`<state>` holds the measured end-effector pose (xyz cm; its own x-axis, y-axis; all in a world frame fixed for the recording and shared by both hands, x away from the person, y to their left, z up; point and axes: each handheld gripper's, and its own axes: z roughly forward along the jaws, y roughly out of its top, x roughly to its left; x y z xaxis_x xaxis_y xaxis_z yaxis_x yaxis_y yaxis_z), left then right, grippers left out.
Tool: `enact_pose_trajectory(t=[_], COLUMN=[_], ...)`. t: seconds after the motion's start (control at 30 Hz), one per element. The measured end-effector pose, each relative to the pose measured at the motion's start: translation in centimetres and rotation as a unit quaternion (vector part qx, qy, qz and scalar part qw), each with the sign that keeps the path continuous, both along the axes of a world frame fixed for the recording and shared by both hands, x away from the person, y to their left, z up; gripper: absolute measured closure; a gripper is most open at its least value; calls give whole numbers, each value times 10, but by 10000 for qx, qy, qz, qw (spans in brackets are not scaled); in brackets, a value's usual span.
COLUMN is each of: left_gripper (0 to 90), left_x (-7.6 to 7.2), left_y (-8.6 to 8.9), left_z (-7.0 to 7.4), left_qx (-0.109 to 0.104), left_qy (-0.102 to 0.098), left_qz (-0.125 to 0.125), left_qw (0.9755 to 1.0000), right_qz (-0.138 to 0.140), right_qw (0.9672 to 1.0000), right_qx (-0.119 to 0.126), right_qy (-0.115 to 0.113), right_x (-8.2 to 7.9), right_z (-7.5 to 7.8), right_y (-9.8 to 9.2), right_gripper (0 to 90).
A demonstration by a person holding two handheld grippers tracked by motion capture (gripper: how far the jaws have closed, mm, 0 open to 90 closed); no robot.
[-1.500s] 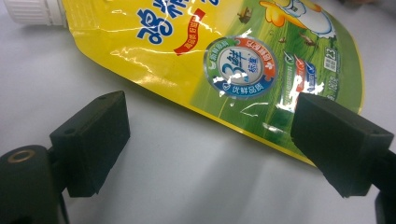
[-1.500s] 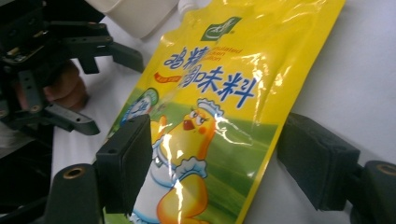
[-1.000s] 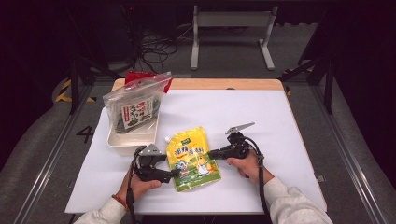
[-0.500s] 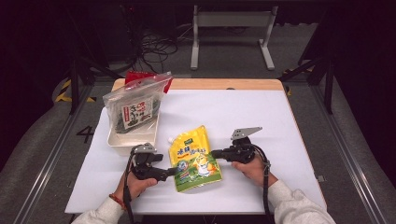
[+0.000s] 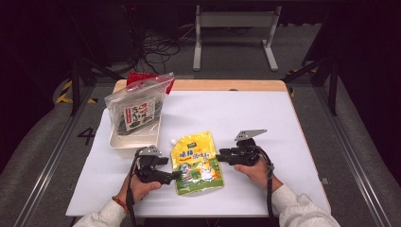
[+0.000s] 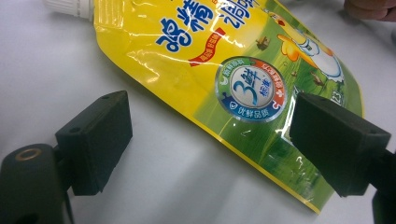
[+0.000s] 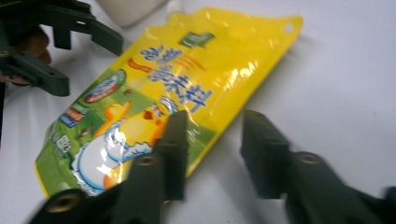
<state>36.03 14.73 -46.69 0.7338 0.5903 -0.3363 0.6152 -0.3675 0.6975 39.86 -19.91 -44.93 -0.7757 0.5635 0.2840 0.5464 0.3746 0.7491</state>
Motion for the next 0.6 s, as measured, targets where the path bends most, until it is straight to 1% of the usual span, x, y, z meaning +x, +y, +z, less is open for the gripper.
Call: enact_pose_trajectory(t=[0.03,0.07,0.1,0.13,0.17,0.23,0.27,0.3,0.33,0.43,0.47,0.5,0.53,0.57,0.6], left_gripper=[161,169,172,180,189,218,229,236,253,258,264,265,265,265,269], left_x=[-1,0,0,-1,-1,-2,-2,-3,-4,-4,-4,-3,-3,-2,-2], left_y=[0,0,0,0,0,0,-1,-2,-3,-5,-5,-3,-3,-2,-2], left_z=[0,0,0,-1,-1,0,-1,0,0,-1,-1,-2,-2,-2,-2], left_qx=[28,4,19,45,96,175,172,318,345,416,394,318,267,248,215], left_qy=[-17,-6,-36,-62,-118,-177,-194,-301,-315,-415,-403,-367,-344,-324,-311], left_qz=[21,20,2,-5,-23,-18,-5,-51,-41,-105,-104,-87,-84,-108,-88], left_qw=[10000,10000,10000,10000,9999,9997,9997,9990,9989,9982,9984,9988,9990,9991,9992], right_qz=[-38,-33,-22,26,47,49,75,86,106,115,135,154,103,76,42], right_qw=[9999,9995,9990,9987,9985,9976,9964,9956,9942,9910,9897,9902,9929,9932,9938], right_qx=[-22,54,123,145,149,266,356,411,516,697,734,695,543,519,464], right_qy=[163,307,420,480,516,643,761,834,937,1139,1221,1201,1053,1036,1006], right_x=[2,4,5,5,5,5,6,6,6,9,9,9,8,8,8], right_z=[-2,-5,-7,-9,-11,-11,-12,-13,-14,-16,-16,-16,-16,-16,-15], right_y=[0,0,2,5,8,13,15,17,20,25,28,30,33,34,35], right_gripper=[483,434,420,384,365,357,344,335,329,330,342,386,445,475,525])
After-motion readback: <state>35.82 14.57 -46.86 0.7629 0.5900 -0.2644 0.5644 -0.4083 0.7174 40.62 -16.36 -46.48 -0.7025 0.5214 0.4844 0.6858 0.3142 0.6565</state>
